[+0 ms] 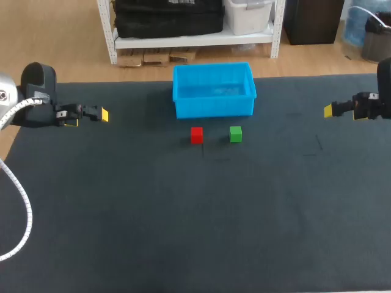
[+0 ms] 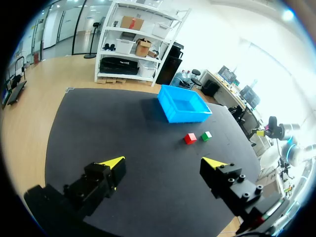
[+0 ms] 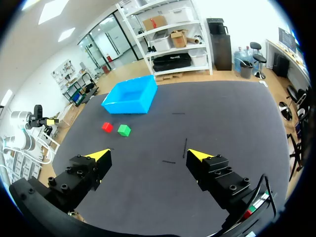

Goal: Use the left arm to pick the red cube and place it into the blue plastic box first, then use the right arm to grasp the green cube and put it into the same blue plastic box after the first action is fully finished.

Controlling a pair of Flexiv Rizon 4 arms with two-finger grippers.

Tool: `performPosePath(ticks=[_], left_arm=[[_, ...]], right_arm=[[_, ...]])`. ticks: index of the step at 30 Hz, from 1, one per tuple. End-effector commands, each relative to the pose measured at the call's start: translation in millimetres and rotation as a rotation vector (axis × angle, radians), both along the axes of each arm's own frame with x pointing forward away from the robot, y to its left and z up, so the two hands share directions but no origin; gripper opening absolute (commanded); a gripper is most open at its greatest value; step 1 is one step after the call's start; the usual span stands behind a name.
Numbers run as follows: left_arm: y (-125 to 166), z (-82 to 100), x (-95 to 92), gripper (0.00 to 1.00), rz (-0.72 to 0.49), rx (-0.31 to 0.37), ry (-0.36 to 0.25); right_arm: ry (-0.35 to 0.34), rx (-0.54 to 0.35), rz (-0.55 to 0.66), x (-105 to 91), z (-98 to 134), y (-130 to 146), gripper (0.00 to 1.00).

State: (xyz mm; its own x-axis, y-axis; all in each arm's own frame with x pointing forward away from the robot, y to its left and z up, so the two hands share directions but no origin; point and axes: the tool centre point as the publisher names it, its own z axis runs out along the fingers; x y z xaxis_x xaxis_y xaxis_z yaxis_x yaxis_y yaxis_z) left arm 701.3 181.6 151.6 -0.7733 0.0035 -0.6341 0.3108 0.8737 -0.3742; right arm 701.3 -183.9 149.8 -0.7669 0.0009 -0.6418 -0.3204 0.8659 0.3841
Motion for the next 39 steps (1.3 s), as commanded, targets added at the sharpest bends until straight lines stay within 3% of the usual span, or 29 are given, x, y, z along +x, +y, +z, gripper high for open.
performPosePath(ticks=[1, 26, 39], left_arm=[[0.8, -0.6, 0.2, 1.0, -0.002, -0.004, -0.003], [0.8, -0.6, 0.2, 1.0, -0.002, -0.004, -0.003], [-47.1, 6.2, 20.0, 1.0, -0.029, 0.176, 0.214]], right_arm=[[0.0, -0.001, 0.0, -0.5, 0.2, -0.6, 1.0], [0.0, -0.001, 0.0, -0.5, 0.2, -0.6, 1.0], [0.0, -0.001, 0.0, -0.5, 0.2, -0.6, 1.0]])
